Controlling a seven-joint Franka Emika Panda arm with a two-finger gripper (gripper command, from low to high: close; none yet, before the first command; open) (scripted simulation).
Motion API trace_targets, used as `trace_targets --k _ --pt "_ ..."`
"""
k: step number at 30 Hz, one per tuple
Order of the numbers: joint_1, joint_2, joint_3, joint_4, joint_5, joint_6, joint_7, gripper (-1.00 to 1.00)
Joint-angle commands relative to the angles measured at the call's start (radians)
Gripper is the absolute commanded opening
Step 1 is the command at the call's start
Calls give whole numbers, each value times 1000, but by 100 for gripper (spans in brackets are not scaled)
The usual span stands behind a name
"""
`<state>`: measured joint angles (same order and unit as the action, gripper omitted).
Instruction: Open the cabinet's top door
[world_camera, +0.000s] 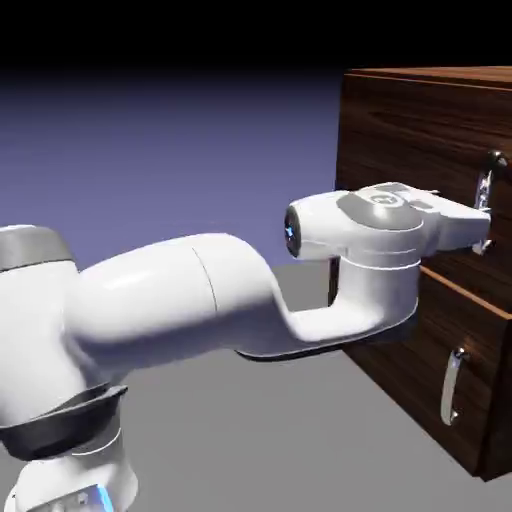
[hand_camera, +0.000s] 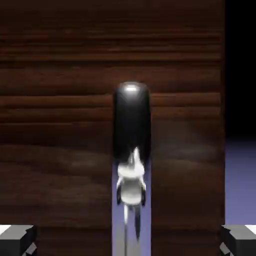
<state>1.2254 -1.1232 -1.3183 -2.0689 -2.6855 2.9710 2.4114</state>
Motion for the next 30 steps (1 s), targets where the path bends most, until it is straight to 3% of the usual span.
trace_targets --k 1,4,5,19,30 --pt "36 3 -16 31 0 -2 -3 0" --pt "133 13 -60 114 -2 -7 -13 0" --pt "133 13 -60 114 -2 -7 -13 -100" --pt "-293 -6 218 -357 78 -331 56 -100" --pt "-635 -120 584 -735 355 -622 44 -100"
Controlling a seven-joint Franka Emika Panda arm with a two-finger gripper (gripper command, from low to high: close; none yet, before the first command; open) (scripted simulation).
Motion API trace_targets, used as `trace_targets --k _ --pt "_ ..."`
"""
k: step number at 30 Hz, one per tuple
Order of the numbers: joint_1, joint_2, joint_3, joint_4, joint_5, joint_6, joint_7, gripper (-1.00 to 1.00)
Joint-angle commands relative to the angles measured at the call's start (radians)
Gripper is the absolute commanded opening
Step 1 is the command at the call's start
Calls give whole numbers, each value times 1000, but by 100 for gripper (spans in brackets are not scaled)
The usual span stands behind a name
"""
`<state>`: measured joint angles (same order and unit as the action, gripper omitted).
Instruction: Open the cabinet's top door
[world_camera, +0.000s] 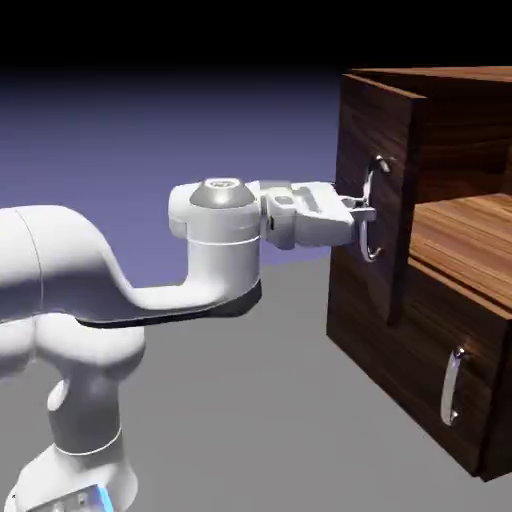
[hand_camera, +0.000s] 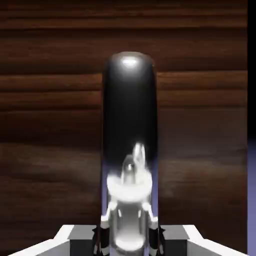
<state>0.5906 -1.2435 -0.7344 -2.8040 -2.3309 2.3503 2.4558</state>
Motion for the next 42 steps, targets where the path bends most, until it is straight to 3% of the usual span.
trace_targets --k 1,11,23,33,42 --pt "-20 -15 36 -27 35 -26 -5 -100" --pt "-96 -150 399 -200 402 -264 -45 -100" --pt "-30 -145 834 -224 841 -545 -29 -100" --pt "-28 48 1196 -90 1196 -800 52 -100" --pt "-202 311 1522 180 1457 -1061 150 -100"
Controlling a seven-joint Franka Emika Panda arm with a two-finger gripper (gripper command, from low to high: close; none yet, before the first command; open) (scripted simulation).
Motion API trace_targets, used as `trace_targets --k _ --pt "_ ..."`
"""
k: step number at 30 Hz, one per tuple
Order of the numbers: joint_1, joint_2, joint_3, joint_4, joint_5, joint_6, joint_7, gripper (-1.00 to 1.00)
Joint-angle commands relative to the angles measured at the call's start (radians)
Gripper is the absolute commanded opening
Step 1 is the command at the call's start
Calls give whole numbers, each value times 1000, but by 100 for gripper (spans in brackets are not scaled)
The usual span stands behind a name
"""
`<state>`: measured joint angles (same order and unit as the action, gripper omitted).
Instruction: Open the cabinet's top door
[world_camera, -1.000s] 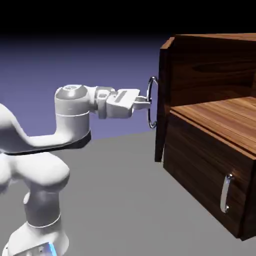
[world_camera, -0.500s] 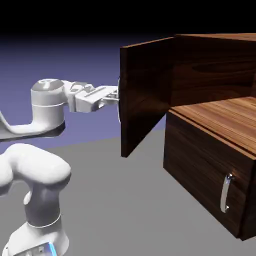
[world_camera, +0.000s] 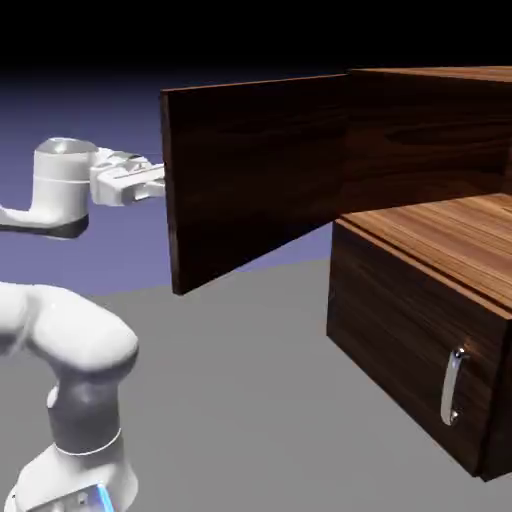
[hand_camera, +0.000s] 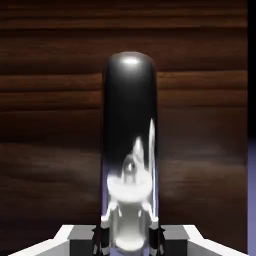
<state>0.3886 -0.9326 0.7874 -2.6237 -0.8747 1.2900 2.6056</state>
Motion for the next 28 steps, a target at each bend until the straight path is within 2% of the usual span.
trace_targets --k 1,8,14,28 --pt "-30 28 36 36 22 -31 11 -100" --pt "-271 186 284 285 131 -221 71 -100" --pt "-488 246 479 461 187 -335 92 -100" --pt "-996 134 833 859 293 -519 -5 -100"
